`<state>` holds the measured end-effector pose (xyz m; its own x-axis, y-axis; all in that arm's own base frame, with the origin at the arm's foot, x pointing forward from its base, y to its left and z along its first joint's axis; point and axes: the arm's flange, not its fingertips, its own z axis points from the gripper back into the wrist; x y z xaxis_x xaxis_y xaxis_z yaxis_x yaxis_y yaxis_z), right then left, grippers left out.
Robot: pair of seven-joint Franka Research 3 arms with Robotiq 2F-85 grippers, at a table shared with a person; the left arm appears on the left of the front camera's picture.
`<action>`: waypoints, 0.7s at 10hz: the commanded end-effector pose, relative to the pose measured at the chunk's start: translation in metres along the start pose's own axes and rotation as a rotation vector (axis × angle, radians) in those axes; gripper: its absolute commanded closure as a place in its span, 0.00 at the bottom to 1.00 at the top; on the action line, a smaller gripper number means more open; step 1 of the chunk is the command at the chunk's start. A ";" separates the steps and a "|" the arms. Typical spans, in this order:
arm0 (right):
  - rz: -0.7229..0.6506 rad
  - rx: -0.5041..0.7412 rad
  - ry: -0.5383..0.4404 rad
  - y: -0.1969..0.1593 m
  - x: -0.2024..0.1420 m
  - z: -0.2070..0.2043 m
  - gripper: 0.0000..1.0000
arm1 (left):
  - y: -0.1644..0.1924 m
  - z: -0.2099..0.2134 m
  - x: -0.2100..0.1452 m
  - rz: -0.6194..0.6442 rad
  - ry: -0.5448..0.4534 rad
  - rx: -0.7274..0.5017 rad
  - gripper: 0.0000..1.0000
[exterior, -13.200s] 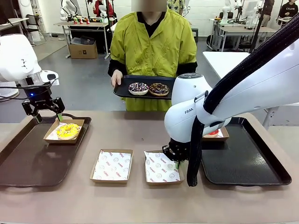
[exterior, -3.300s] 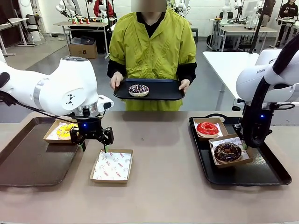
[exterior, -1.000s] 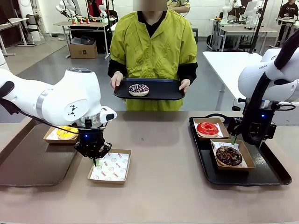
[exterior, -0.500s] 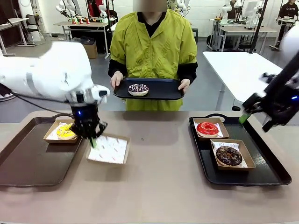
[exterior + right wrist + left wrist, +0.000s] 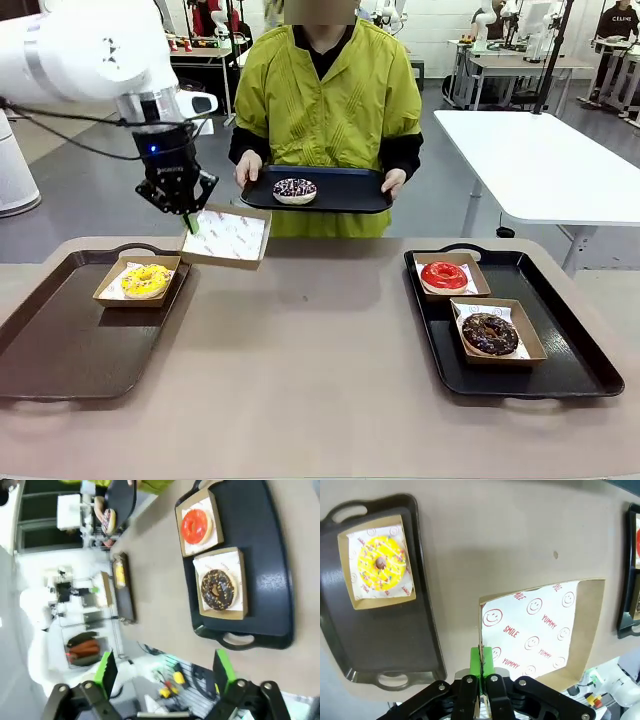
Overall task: Individually package the donuts and arrange them on the tray.
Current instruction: Place the picked Paper togo box on the Handle tray while simultaneously picking up another Paper togo box from the table with the other hand.
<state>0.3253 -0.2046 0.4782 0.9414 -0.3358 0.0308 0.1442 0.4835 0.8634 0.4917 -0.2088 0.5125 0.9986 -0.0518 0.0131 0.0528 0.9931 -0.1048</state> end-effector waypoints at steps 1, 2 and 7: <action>-0.031 0.098 0.012 -0.026 0.021 0.002 0.00 | -0.015 0.010 0.028 0.006 0.016 0.058 1.00; -0.047 0.124 0.006 -0.044 0.019 0.007 0.00 | -0.017 0.014 0.041 0.009 0.030 0.073 1.00; 0.034 0.151 -0.008 -0.085 0.017 0.004 0.00 | -0.013 0.009 0.074 0.011 0.038 0.080 1.00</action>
<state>0.3179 -0.2538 0.4113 0.9406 -0.3383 0.0288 0.1063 0.3739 0.9214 0.5605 -0.2222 0.5188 0.9986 -0.0479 -0.0238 0.0465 0.9974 -0.0546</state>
